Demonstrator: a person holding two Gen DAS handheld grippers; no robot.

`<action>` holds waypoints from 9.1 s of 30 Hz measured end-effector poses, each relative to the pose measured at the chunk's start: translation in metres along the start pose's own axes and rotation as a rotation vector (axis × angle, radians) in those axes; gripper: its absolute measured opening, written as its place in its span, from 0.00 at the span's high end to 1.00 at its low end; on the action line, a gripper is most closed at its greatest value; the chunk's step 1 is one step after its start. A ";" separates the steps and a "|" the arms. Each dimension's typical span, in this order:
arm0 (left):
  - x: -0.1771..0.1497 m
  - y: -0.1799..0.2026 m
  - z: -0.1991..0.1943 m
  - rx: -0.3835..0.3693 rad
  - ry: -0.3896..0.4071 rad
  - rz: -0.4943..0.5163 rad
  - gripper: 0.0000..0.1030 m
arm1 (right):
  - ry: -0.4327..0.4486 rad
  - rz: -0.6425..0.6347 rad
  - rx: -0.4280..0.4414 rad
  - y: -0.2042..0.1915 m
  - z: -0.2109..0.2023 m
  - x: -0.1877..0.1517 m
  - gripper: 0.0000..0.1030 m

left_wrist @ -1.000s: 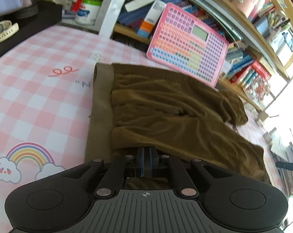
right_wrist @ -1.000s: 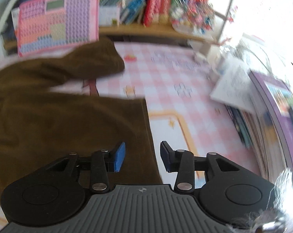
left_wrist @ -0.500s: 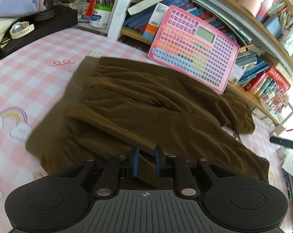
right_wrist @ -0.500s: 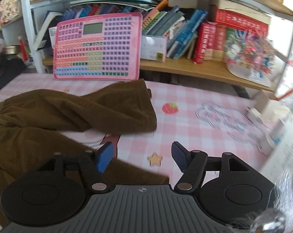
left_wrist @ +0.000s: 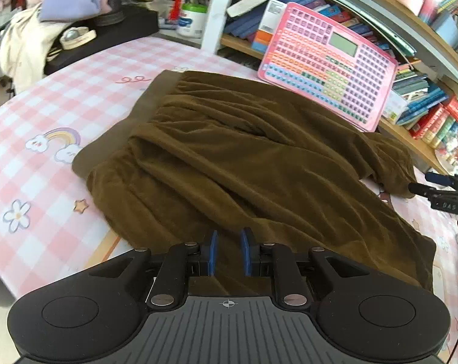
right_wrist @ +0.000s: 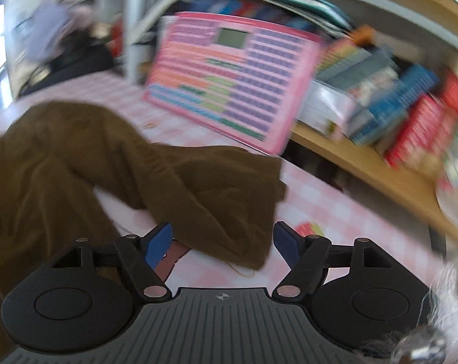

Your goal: Fold clothes

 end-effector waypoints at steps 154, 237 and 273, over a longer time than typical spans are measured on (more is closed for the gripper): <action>0.005 -0.029 0.019 -0.059 -0.026 -0.213 0.80 | -0.266 0.517 0.130 0.053 -0.023 -0.039 0.97; 0.138 -0.138 0.064 -0.184 0.009 0.188 0.99 | -0.480 0.460 -0.625 -0.123 -0.137 -0.108 0.72; 0.057 -0.153 0.010 -0.297 -0.045 0.099 0.87 | -0.444 0.531 -0.654 -0.130 -0.153 -0.119 0.71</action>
Point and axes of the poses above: each gripper's, at about its wrist camera, not at the fingertips, and z roughly the way its jaws point, y to its right, x to its top, the point moved 6 cm from there along z, roughly the way its jaws point, and after that the axes turned 12 degrees about -x, right-handed, at the moved point
